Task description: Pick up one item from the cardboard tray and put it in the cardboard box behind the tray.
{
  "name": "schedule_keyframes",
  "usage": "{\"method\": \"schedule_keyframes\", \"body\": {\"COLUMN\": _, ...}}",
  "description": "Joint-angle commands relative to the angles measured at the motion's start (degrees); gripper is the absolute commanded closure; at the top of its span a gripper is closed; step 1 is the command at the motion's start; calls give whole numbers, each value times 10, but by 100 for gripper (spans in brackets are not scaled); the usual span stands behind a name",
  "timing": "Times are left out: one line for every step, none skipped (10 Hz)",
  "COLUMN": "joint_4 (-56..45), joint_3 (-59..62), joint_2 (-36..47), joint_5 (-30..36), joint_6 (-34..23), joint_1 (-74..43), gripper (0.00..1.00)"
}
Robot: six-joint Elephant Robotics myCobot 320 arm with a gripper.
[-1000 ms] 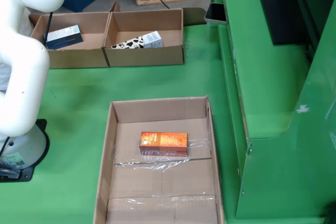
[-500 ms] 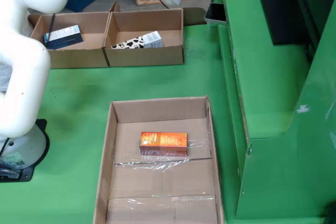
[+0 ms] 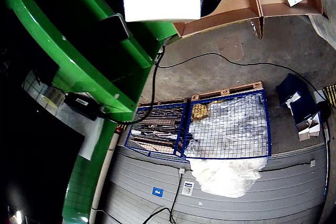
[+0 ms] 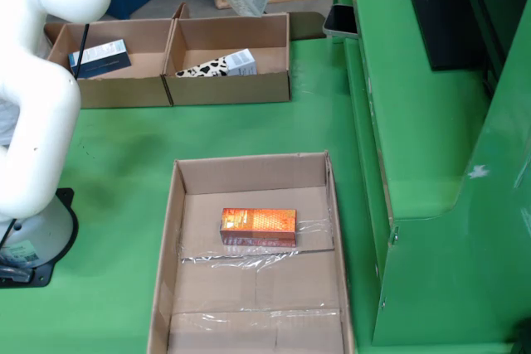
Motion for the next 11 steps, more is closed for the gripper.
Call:
{"method": "schedule_keyframes", "body": {"joint_4": -4, "joint_3": 16, "joint_2": 9, "joint_5": 30, "joint_6": 10, "joint_1": -6, "gripper": 100}}
{"method": "schedule_keyframes", "body": {"joint_4": -4, "joint_3": 16, "joint_2": 6, "joint_5": 41, "joint_6": 10, "joint_1": -9, "gripper": 100}}
{"method": "schedule_keyframes", "body": {"joint_4": -4, "joint_3": 16, "joint_2": 6, "joint_5": 41, "joint_6": 10, "joint_1": -9, "gripper": 100}}
{"method": "schedule_keyframes", "body": {"joint_4": 20, "joint_3": 16, "joint_2": -12, "joint_5": 24, "joint_6": 9, "joint_1": -1, "gripper": 100}}
{"method": "schedule_keyframes", "body": {"joint_4": 20, "joint_3": 16, "joint_2": -12, "joint_5": 24, "joint_6": 9, "joint_1": -1, "gripper": 100}}
{"method": "schedule_keyframes", "body": {"joint_4": 17, "joint_3": 16, "joint_2": -16, "joint_5": 37, "joint_6": 13, "joint_1": -3, "gripper": 100}}
{"method": "schedule_keyframes", "body": {"joint_4": 1, "joint_3": 16, "joint_2": -18, "joint_5": 71, "joint_6": 21, "joint_1": -7, "gripper": 100}}
{"method": "schedule_keyframes", "body": {"joint_4": 1, "joint_3": 16, "joint_2": -18, "joint_5": 71, "joint_6": 21, "joint_1": -7, "gripper": 100}}
{"method": "schedule_keyframes", "body": {"joint_4": -14, "joint_3": 16, "joint_2": -26, "joint_5": 108, "joint_6": 21, "joint_1": -16, "gripper": 100}}
{"method": "schedule_keyframes", "body": {"joint_4": -14, "joint_3": 16, "joint_2": -26, "joint_5": 108, "joint_6": 21, "joint_1": -16, "gripper": 100}}
{"method": "schedule_keyframes", "body": {"joint_4": -1, "joint_3": 16, "joint_2": -40, "joint_5": 98, "joint_6": 15, "joint_1": -20, "gripper": 100}}
